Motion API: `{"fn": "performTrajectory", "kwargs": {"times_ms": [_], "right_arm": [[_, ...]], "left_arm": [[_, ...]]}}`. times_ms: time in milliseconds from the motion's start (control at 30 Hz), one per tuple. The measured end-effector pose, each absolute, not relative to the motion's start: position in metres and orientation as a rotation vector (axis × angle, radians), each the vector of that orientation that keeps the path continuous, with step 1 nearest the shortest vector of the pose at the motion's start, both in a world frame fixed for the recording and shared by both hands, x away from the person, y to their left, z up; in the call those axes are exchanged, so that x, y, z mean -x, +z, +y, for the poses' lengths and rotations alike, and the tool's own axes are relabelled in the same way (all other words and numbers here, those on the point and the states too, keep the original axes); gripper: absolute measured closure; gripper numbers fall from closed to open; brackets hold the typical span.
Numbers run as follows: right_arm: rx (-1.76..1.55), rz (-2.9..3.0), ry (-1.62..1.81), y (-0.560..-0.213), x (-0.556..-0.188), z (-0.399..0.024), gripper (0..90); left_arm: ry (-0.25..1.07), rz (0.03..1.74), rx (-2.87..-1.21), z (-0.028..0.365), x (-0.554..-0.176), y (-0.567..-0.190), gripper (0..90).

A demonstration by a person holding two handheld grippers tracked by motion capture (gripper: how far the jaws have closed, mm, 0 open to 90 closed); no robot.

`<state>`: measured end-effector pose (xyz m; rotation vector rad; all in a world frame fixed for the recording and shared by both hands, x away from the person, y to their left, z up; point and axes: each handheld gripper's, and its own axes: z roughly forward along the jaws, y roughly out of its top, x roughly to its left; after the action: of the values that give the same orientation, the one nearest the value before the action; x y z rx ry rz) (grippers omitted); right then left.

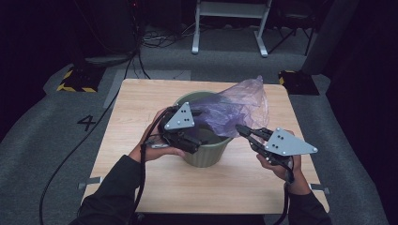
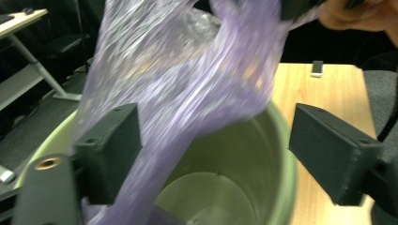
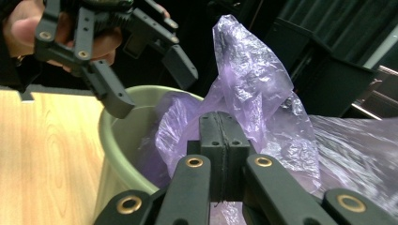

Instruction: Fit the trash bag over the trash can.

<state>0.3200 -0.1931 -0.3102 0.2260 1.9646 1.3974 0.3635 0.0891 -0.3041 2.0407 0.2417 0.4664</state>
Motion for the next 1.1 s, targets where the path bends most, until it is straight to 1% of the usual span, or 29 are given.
{"fn": "performTrajectory", "kwargs": {"times_ms": [33,67,100,167,200,233,267,333,400,433,600,800,833,867,933,1100], "right_arm": [[-0.218,1.969,1.393,-0.311,-0.319,-0.191,90.0],[-0.214,1.972,1.391,-0.311,-0.318,-0.190,90.0],[-0.207,1.973,1.397,-0.311,-0.317,-0.189,90.0],[-0.201,1.979,1.401,-0.311,-0.316,-0.187,90.0],[-0.196,1.985,1.402,-0.312,-0.315,-0.186,90.0],[-0.190,1.989,1.400,-0.312,-0.314,-0.186,90.0],[-0.184,1.994,1.396,-0.313,-0.314,-0.185,90.0],[-0.173,2.013,1.389,-0.316,-0.312,-0.183,90.0],[-0.164,2.024,1.379,-0.319,-0.311,-0.180,90.0],[-0.158,2.031,1.367,-0.321,-0.310,-0.178,90.0],[-0.124,2.055,1.319,-0.328,-0.305,-0.170,90.0],[-0.093,2.080,1.288,-0.334,-0.301,-0.162,90.0],[-0.089,2.082,1.289,-0.334,-0.300,-0.161,90.0],[-0.085,2.084,1.289,-0.335,-0.300,-0.161,90.0],[-0.072,2.085,1.282,-0.336,-0.297,-0.160,90.0],[-0.056,2.100,1.279,-0.340,-0.293,-0.160,89.7]], "left_arm": [[0.476,0.239,-2.041,0.088,-0.363,-0.304,40.7],[0.480,0.229,-2.048,0.087,-0.363,-0.304,50.5],[0.484,0.223,-2.061,0.085,-0.363,-0.305,54.3],[0.484,0.206,-2.066,0.084,-0.363,-0.305,66.5],[0.480,0.203,-2.060,0.084,-0.362,-0.305,66.7],[0.474,0.210,-2.047,0.085,-0.361,-0.305,63.7],[0.469,0.214,-2.030,0.086,-0.360,-0.303,57.8],[0.461,0.235,-1.997,0.088,-0.357,-0.301,41.5],[0.442,0.250,-1.948,0.092,-0.352,-0.298,27.6],[0.426,0.254,-1.921,0.094,-0.349,-0.296,24.2],[0.354,0.228,-1.852,0.100,-0.336,-0.288,20.7],[0.362,0.242,-1.873,0.093,-0.325,-0.285,21.4],[0.354,0.245,-1.872,0.093,-0.325,-0.285,22.7],[0.348,0.252,-1.877,0.092,-0.325,-0.286,27.0],[0.374,0.287,-1.894,0.091,-0.327,-0.288,38.8],[0.367,0.245,-1.927,0.095,-0.328,-0.293,68.2]]}}
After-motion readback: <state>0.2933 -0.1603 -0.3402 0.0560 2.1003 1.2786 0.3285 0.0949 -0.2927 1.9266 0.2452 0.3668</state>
